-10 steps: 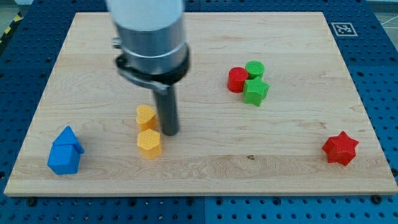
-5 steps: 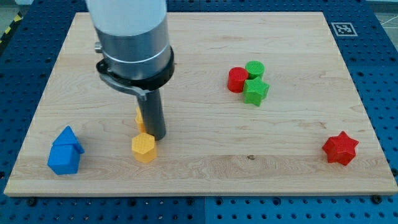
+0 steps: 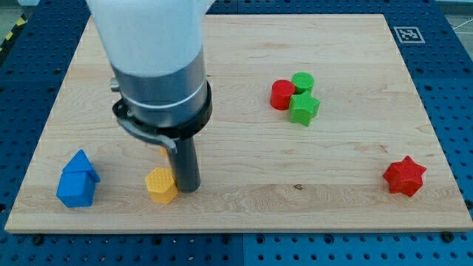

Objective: Push yellow hexagon to the right of blue cube

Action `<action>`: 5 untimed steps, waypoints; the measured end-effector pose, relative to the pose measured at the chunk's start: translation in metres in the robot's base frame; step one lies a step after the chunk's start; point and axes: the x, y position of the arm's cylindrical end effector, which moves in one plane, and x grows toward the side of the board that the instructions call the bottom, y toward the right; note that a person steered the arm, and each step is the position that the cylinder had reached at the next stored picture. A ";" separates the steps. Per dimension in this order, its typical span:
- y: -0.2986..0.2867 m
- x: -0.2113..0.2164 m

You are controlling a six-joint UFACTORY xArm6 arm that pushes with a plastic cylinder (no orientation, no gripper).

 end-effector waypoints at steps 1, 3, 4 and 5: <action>-0.016 0.011; -0.050 0.012; -0.068 0.011; -0.083 0.011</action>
